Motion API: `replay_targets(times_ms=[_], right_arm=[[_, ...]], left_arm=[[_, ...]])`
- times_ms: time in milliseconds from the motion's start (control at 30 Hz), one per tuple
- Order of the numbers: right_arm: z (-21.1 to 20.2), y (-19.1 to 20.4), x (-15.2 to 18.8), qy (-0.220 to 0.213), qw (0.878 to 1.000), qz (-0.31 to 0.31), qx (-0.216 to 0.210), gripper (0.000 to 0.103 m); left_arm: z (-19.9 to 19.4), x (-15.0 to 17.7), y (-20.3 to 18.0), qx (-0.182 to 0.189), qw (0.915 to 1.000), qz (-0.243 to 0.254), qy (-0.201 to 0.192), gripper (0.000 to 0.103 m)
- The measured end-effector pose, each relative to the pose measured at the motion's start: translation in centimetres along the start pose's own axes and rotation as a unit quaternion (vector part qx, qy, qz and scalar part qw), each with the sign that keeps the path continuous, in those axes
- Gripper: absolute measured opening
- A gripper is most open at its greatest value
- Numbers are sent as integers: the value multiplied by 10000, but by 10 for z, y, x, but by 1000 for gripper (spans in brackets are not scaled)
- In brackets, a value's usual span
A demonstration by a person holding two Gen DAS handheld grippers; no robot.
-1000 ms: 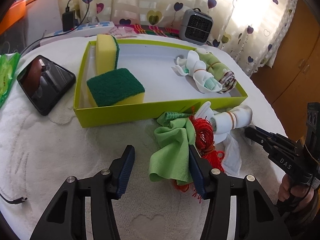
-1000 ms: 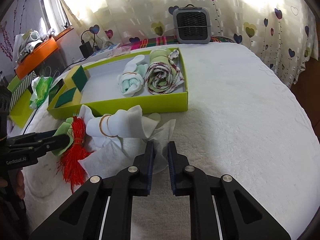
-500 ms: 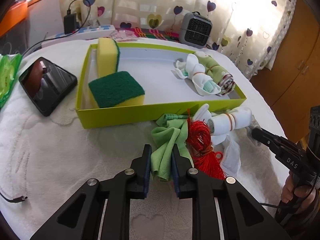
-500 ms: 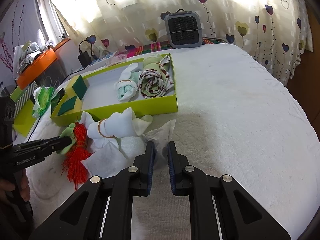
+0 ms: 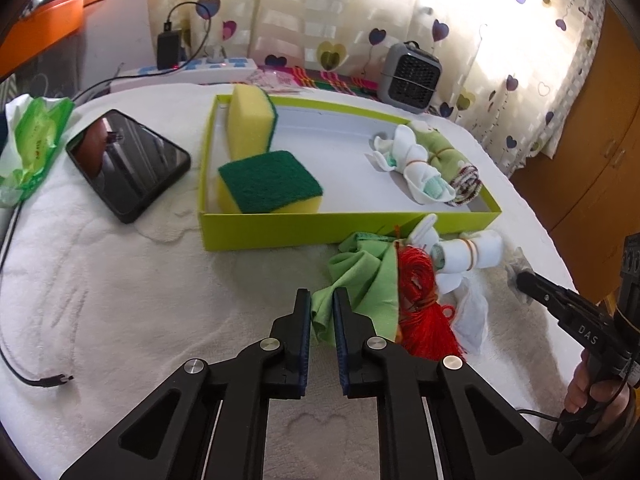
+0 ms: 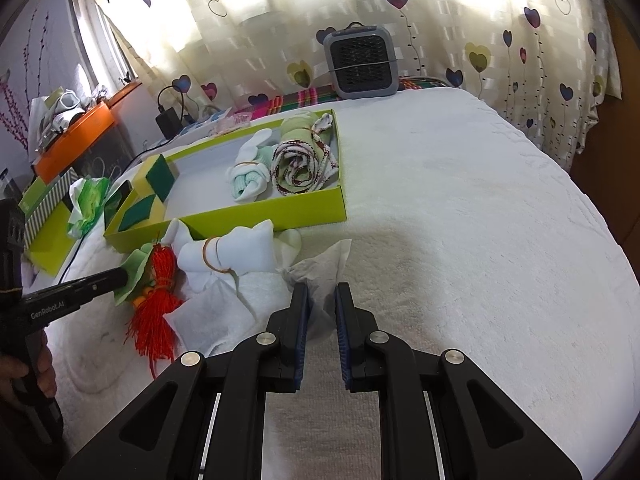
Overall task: Organize soft objects
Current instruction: 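Close the right gripper on the clear plastic bag while the left gripper grasps the light-green cloth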
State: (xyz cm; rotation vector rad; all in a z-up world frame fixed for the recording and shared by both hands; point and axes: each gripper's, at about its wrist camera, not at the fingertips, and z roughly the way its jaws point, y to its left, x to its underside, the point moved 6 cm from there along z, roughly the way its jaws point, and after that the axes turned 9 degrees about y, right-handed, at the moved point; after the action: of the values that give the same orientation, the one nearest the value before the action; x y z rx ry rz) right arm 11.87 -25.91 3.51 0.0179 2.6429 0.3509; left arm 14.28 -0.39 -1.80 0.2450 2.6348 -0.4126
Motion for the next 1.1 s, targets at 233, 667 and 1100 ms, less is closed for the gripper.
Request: replay_targets(times_ms=[233, 667, 1100], right_arm=[[0, -2, 2, -12, 10000, 26, -47, 14], [4, -6, 4, 70, 9998, 81, -147, 14], [8, -5, 4, 134, 9997, 83, -202, 14]], left_arm=[[-9, -2, 6, 49, 9998, -118, -144, 25], [15, -14, -20, 126, 9992, 320, 220, 46], [33, -22, -22, -318, 9968, 622, 401, 46]])
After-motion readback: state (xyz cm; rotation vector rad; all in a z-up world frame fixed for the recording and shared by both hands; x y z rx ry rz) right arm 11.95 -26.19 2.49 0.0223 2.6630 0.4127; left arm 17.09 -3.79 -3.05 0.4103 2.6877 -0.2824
